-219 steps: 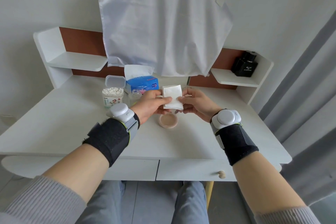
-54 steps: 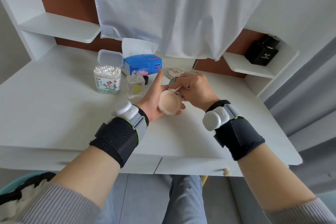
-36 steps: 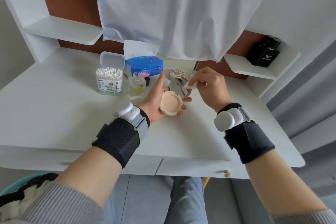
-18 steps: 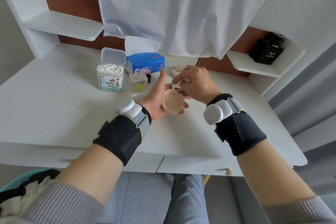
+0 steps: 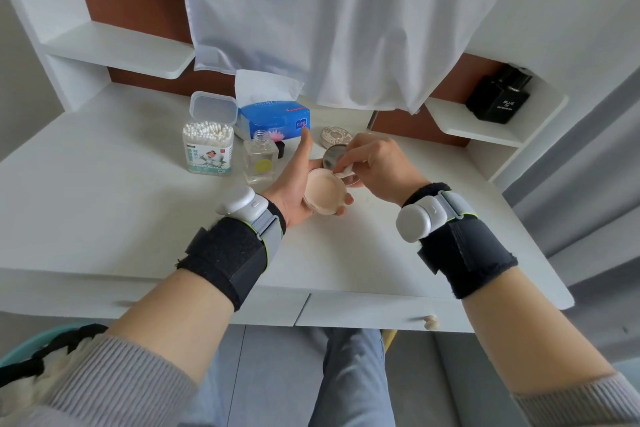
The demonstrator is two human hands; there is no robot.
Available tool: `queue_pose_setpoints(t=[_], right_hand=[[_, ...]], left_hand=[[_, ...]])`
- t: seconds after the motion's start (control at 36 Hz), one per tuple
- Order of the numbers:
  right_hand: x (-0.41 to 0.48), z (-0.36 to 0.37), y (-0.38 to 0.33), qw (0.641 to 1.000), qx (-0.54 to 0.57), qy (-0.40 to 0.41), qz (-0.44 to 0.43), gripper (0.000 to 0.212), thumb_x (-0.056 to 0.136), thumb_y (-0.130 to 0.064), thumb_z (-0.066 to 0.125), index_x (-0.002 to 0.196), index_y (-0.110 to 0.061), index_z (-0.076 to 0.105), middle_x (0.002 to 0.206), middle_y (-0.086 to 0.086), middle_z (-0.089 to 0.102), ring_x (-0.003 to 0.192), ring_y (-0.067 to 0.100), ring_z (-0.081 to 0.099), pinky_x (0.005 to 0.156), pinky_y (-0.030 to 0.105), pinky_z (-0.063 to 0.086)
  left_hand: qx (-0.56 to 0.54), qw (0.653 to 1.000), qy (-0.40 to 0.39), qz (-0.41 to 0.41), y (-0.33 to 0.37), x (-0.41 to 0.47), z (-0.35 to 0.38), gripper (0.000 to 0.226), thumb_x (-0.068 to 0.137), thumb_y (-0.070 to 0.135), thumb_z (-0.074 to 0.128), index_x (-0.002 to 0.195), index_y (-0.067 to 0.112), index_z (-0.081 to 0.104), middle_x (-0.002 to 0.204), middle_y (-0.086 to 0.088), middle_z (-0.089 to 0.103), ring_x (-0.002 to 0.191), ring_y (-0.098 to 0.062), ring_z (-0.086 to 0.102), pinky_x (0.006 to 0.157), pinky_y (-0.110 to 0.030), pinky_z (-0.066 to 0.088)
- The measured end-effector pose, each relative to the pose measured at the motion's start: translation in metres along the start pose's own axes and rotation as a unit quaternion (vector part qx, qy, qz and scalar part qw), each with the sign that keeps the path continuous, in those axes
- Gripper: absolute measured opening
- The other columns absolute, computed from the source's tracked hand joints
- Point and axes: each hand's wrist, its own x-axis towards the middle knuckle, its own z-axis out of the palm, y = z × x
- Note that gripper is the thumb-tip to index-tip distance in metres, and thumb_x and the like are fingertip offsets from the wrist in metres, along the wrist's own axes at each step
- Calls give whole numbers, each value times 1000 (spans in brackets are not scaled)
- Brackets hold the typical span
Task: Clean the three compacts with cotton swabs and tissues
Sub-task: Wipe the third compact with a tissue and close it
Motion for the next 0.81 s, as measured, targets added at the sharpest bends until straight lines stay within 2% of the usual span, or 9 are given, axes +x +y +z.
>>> queue_pose_setpoints(t=[0.08, 0.14, 0.22, 0.33, 0.44, 0.53, 0.67, 0.72, 0.81], right_hand=[[-6, 2, 11, 999, -33, 36, -11, 36, 74, 17, 55, 76, -12, 77, 85, 5, 63, 78, 23, 61, 70, 30, 51], [-10, 1, 17, 997, -49, 51, -22, 35, 75, 16, 59, 74, -14, 77, 84, 4, 65, 77, 23, 62, 69, 33, 51], [-13, -3, 20, 993, -80, 74, -43, 37, 71, 19, 56, 72, -13, 76, 82, 5, 65, 73, 26, 62, 65, 32, 51], [-12, -4, 19, 976, -155, 134, -70, 38, 67, 18, 53, 71, -12, 74, 78, 9, 62, 70, 31, 59, 54, 34, 50], [-12, 1, 21, 951, -206, 232, -5, 29, 68, 16, 55, 72, -8, 71, 82, 12, 58, 73, 32, 56, 45, 39, 48], [-12, 5, 20, 937, -192, 290, 43, 26, 69, 12, 56, 75, -8, 73, 81, 12, 58, 69, 32, 56, 48, 33, 47], [-16, 5, 13, 950, -86, 270, 131, 28, 80, 1, 50, 83, -13, 74, 88, 4, 59, 75, 21, 57, 63, 24, 35], [-15, 4, 10, 958, -49, 250, 131, 28, 81, 1, 51, 84, -14, 75, 88, 0, 57, 78, 18, 56, 66, 24, 38], [-10, 3, 4, 977, -13, 187, 100, 27, 82, 2, 54, 88, -14, 75, 88, 1, 58, 78, 15, 55, 68, 17, 37]], left_hand=[[-2, 1000, 3, 6, 0, 2, -2, 94, 83, 82, 17, 111, 6, 65, 93, -21, 70, 67, -32, 62, 63, -38, 50], [-5, 1000, 1, 10, 0, 3, -2, 96, 82, 82, 18, 113, 4, 65, 99, -25, 68, 66, -32, 62, 62, -38, 51], [-7, 1000, 0, 7, -1, 3, 0, 94, 83, 81, 18, 105, 5, 68, 89, -20, 67, 64, -31, 62, 61, -38, 50], [-3, 1000, -7, 0, 0, 3, 0, 99, 82, 82, 18, 122, 3, 61, 112, -29, 64, 66, -31, 60, 62, -37, 50], [-9, 1000, 3, 0, -1, 4, -2, 96, 83, 81, 20, 125, 3, 58, 117, -29, 62, 65, -31, 62, 60, -36, 51], [-15, 1000, 10, 3, -1, 4, -2, 92, 85, 79, 21, 127, 5, 56, 117, -26, 64, 66, -31, 63, 59, -36, 51], [-6, 1000, 26, 7, -1, 4, -1, 82, 90, 73, 22, 127, 7, 54, 117, -22, 65, 69, -32, 65, 61, -38, 54], [-2, 1000, 26, 6, -2, 4, 0, 81, 91, 72, 21, 128, 8, 55, 118, -20, 65, 70, -32, 65, 62, -38, 54], [3, 999, 30, 13, -1, 4, 1, 83, 91, 71, 19, 127, 6, 57, 112, -19, 66, 69, -32, 65, 63, -38, 53]])
